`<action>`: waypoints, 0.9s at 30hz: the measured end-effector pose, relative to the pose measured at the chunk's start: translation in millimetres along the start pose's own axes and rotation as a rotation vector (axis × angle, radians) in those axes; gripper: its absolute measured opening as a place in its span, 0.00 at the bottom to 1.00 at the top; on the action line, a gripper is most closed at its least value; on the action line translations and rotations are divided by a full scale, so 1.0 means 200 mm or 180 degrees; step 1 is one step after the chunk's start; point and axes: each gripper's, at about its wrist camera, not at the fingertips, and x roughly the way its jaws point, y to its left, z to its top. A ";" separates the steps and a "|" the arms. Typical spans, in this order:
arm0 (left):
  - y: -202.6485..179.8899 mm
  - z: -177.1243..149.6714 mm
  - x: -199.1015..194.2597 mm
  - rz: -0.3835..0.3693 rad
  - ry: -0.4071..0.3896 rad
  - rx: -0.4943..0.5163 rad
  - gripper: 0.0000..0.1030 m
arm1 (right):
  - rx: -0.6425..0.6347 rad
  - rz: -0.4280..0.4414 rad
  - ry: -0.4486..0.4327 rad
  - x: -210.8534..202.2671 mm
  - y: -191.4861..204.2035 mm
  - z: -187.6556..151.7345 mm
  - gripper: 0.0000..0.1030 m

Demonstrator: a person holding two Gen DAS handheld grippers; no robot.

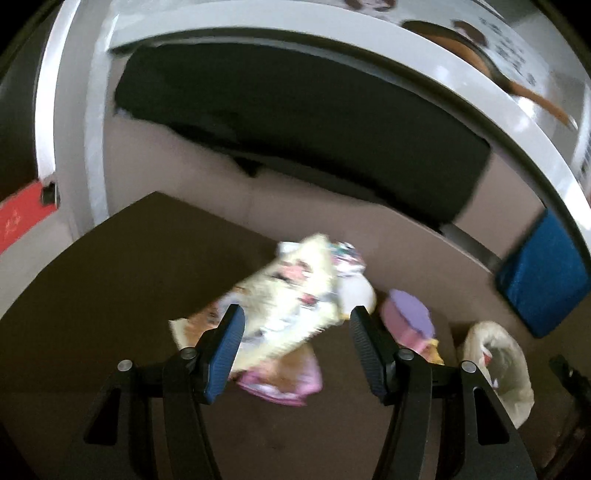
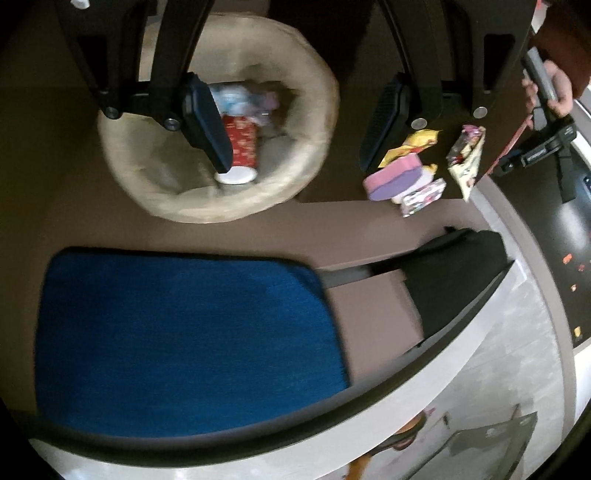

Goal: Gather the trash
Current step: 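Move both open tools back to the remaining trash on the table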

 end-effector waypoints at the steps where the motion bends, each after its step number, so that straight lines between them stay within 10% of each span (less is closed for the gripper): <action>1: 0.04 0.01 0.01 -0.0058 0.0033 -0.0038 0.58 | -0.0034 0.0027 0.0012 0.02 0.05 0.00 0.66; 17: 0.40 0.04 0.41 -0.1054 0.1026 -0.0349 0.58 | -0.0658 0.0137 0.0482 0.21 0.61 -0.13 0.66; 27: 0.16 -0.19 0.26 -0.0998 0.1229 0.0101 0.55 | -0.0661 0.0196 0.0583 0.28 0.69 -0.18 0.66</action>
